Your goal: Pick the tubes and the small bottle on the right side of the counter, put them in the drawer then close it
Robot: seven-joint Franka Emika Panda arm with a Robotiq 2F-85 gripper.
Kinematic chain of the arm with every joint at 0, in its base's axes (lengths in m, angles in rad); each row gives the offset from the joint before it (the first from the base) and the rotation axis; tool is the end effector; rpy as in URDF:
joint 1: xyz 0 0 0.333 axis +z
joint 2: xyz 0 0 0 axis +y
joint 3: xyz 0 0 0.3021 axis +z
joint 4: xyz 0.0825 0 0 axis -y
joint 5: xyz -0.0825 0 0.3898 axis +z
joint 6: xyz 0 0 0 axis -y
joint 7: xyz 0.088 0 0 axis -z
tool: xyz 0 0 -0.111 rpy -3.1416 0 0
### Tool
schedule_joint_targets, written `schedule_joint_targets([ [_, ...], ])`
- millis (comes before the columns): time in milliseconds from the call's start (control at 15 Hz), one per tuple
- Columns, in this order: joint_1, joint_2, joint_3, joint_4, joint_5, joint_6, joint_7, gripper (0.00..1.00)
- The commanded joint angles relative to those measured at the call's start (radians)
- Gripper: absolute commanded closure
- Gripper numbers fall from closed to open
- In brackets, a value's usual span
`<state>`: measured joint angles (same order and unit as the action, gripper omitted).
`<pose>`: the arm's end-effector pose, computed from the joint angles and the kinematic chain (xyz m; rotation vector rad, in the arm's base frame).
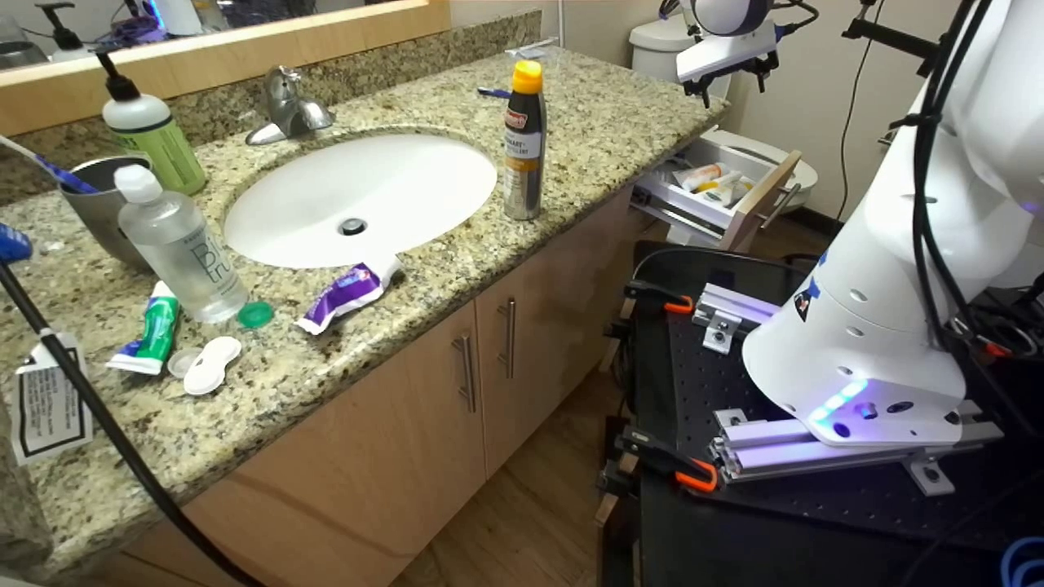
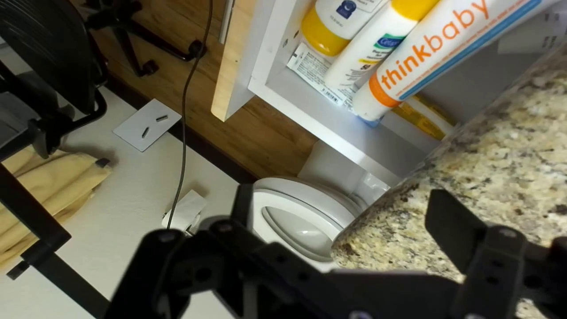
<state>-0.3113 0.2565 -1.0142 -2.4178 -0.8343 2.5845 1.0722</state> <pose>0.1171 -0.4804 0.2304 1.6990 -1.8368 -0.1616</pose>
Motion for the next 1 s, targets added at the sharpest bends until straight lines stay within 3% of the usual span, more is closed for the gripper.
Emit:
schedule_joint_targets([
  [0,-0.020,0.002,0.015,0.004,0.017,-0.018,-0.077,0.00],
  [67,-0.053,-0.025,0.025,-0.008,0.030,-0.014,-0.201,0.00],
  [400,-0.206,-0.126,0.001,-0.088,0.108,0.147,-0.541,0.00],
  [600,-0.323,-0.192,0.052,-0.139,0.184,0.177,-0.771,0.00],
  [733,-0.348,-0.227,0.065,-0.168,0.258,0.154,-0.927,0.00],
  [933,-0.299,-0.217,0.041,-0.156,0.372,0.079,-1.118,0.00],
])
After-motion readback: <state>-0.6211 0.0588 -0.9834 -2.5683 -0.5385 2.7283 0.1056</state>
